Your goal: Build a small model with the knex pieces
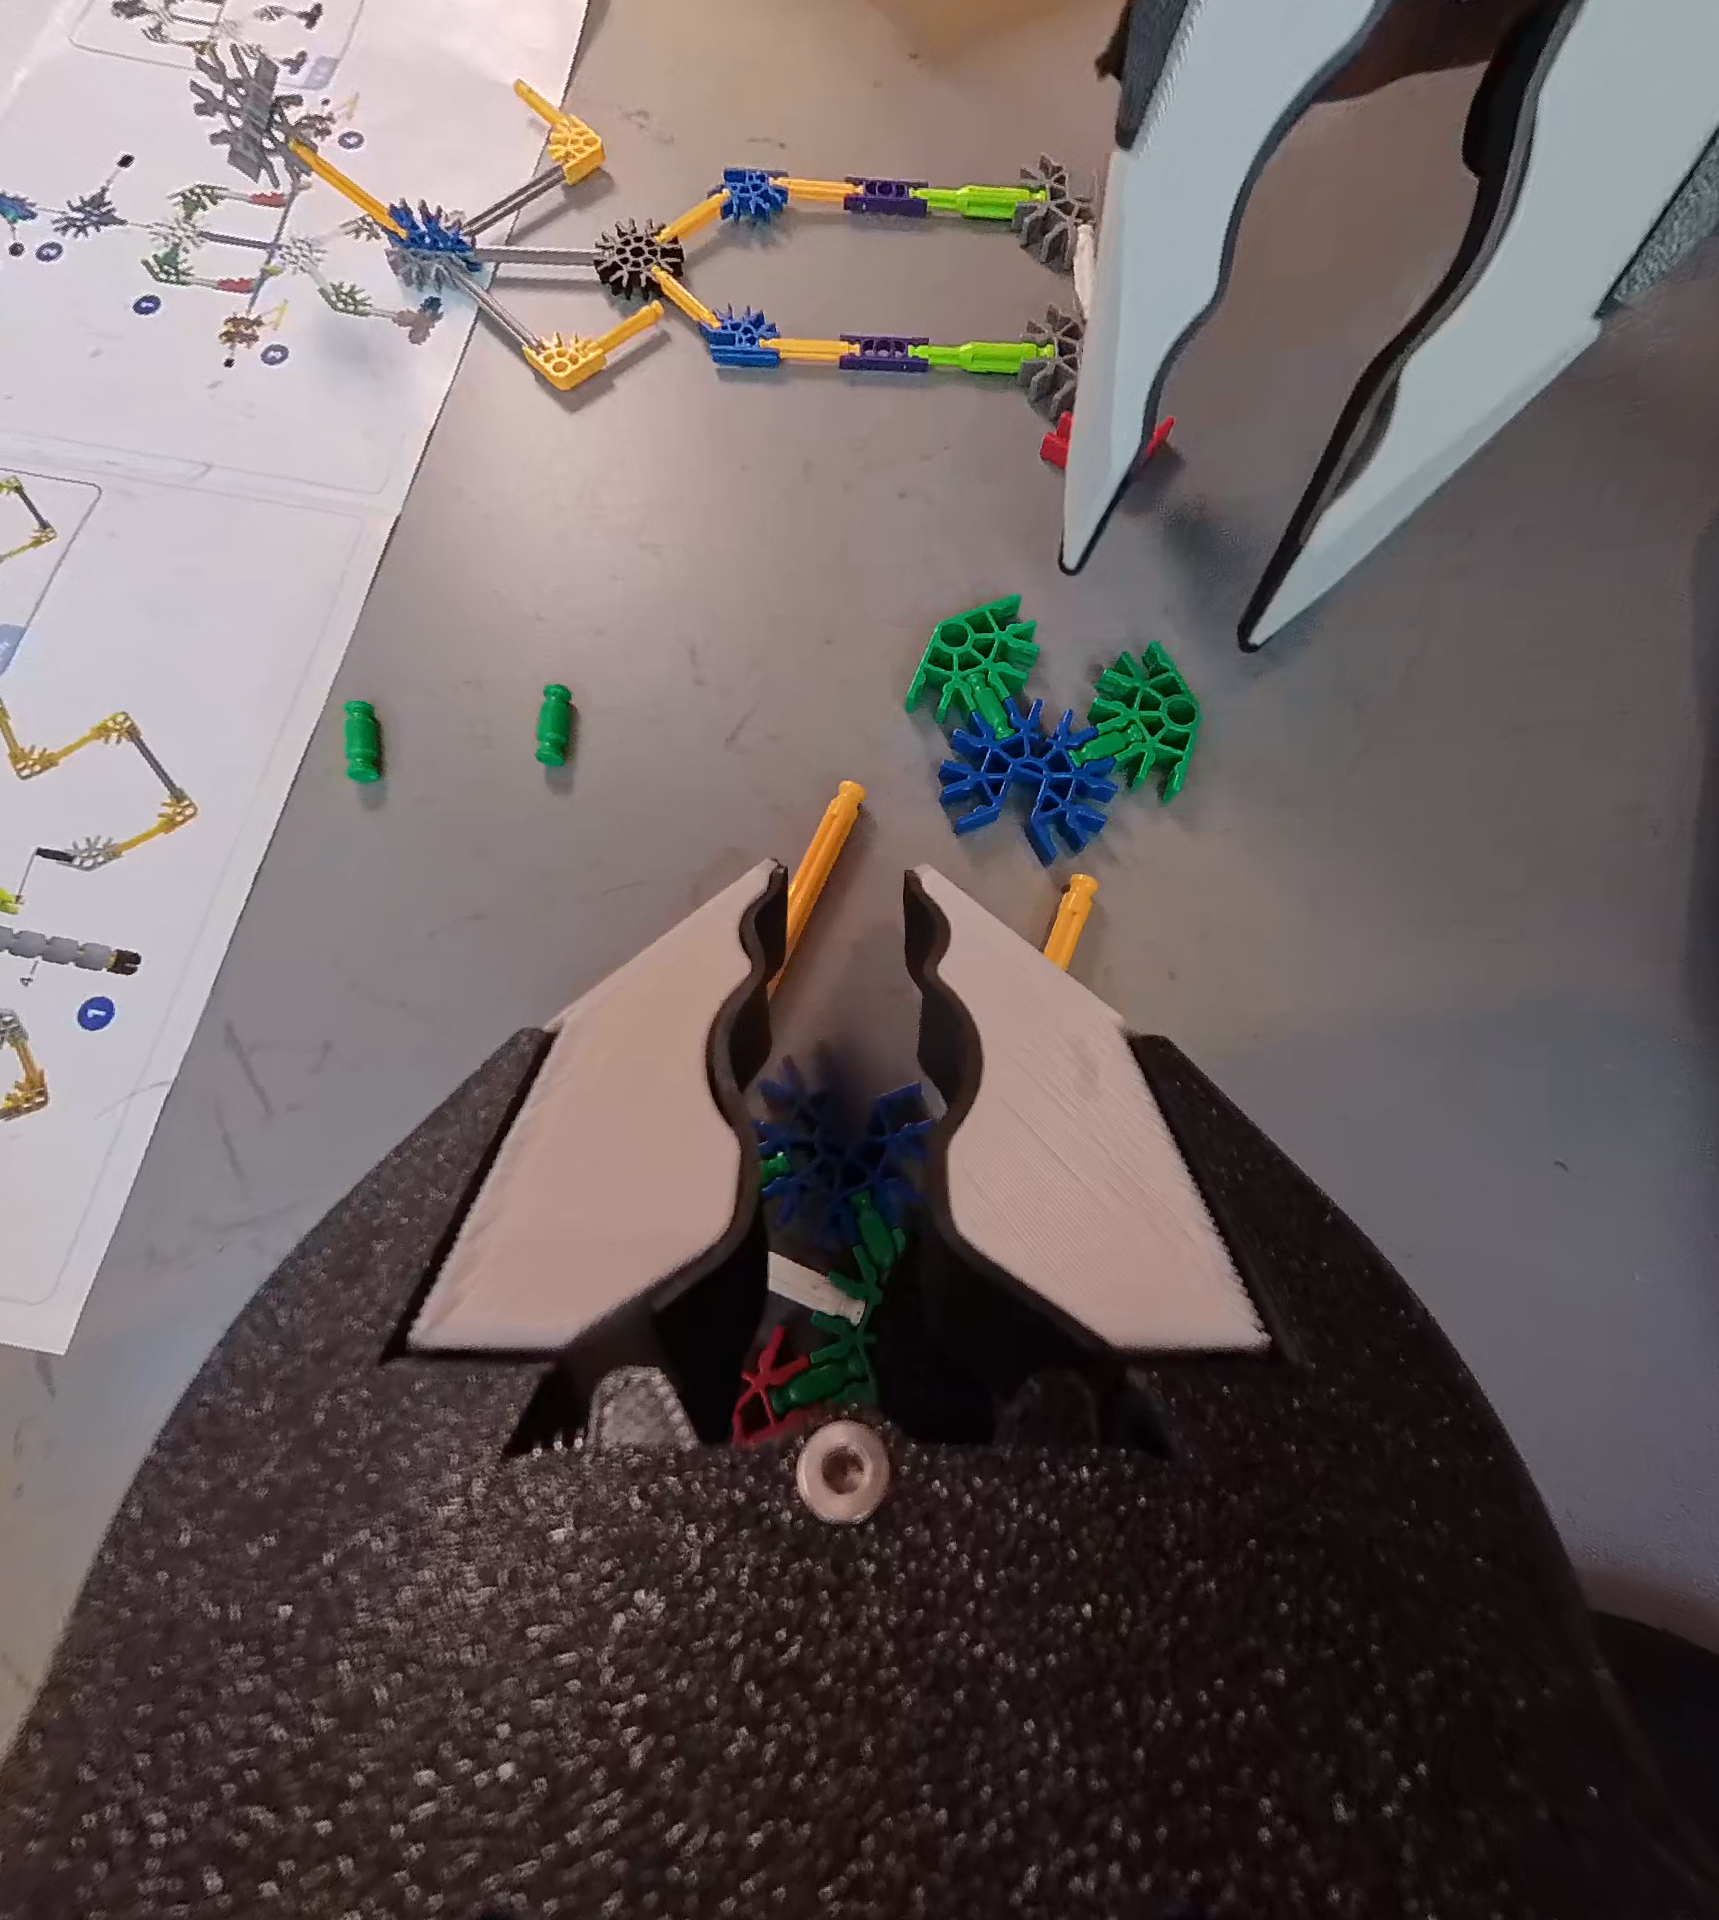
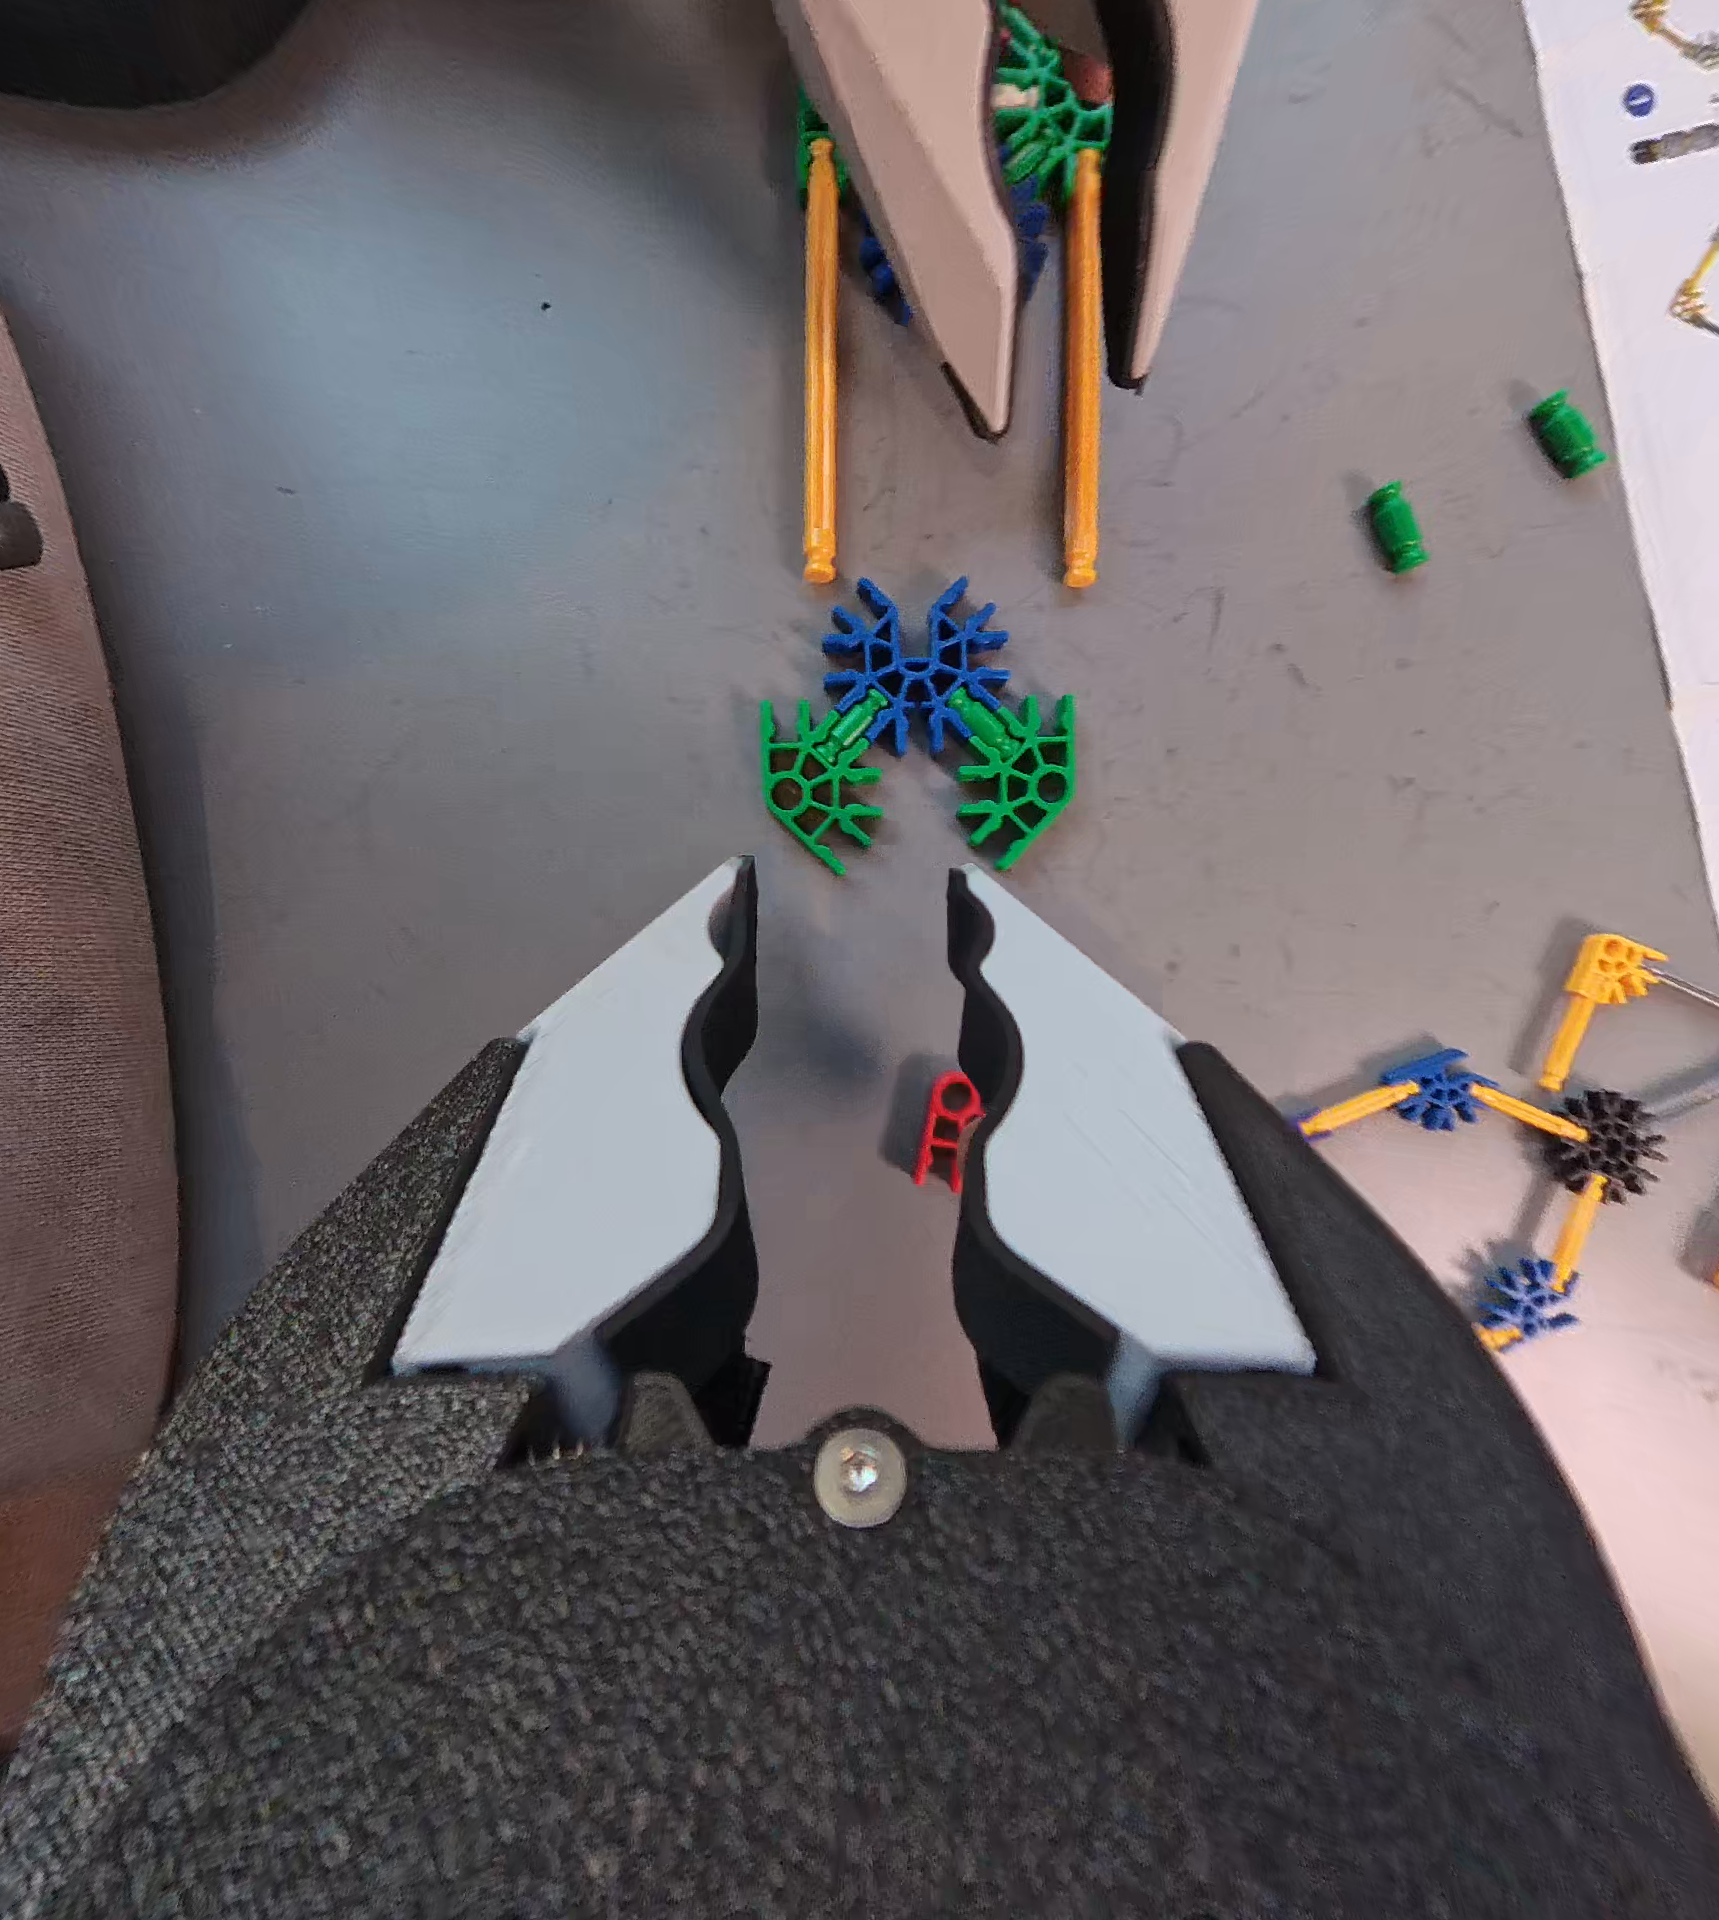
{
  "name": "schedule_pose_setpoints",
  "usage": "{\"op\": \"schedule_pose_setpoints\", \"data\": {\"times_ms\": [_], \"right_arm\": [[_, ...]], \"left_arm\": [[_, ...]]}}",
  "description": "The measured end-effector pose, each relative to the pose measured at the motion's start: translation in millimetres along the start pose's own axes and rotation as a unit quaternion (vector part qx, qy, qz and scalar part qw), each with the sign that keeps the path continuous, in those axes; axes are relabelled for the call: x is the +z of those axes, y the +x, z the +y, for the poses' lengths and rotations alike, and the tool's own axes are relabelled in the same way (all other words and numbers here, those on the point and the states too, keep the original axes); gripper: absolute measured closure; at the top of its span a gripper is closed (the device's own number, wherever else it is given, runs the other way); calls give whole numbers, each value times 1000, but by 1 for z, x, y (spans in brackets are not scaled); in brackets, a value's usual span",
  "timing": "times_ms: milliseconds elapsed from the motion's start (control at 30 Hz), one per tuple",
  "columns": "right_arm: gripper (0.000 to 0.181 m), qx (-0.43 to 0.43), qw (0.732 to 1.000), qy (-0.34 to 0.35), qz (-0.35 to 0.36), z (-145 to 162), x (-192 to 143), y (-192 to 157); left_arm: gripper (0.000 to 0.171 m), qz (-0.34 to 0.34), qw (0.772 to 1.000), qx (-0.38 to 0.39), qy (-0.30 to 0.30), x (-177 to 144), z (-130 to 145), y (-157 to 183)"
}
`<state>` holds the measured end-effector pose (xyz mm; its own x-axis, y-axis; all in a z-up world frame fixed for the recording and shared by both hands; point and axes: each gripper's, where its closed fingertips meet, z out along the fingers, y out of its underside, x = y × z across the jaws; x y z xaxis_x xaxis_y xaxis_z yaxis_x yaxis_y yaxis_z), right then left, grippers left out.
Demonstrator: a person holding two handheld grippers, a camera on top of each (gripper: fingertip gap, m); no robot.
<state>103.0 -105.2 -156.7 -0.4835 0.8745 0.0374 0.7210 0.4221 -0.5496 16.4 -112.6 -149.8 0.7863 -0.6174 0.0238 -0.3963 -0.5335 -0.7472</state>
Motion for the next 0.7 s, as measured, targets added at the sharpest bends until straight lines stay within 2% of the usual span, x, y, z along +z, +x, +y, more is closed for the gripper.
{"op": "schedule_pose_setpoints", "data": {"times_ms": [67,167,267,433,500,700], "right_arm": [[143,3,1000,9,13,0,-3,10],[124,-2,1000,18,16,-1,0,13],[112,-7,1000,17,12,-3,6,12],[112,-15,1000,4,5,-7,18,14],[117,-18,1000,1,-6,-9,20,13],[119,-40,999,-4,-24,-6,18,16]], "left_arm": [[147,2,1000,3,-3,0,1,1],[141,6,1000,10,-8,0,3,3],[135,4,1000,8,-14,-1,7,1],[117,7,1000,-2,-4,-5,5,-1],[112,10,1000,0,-4,-5,5,0],[100,31,999,4,-37,-3,19,7]]}}
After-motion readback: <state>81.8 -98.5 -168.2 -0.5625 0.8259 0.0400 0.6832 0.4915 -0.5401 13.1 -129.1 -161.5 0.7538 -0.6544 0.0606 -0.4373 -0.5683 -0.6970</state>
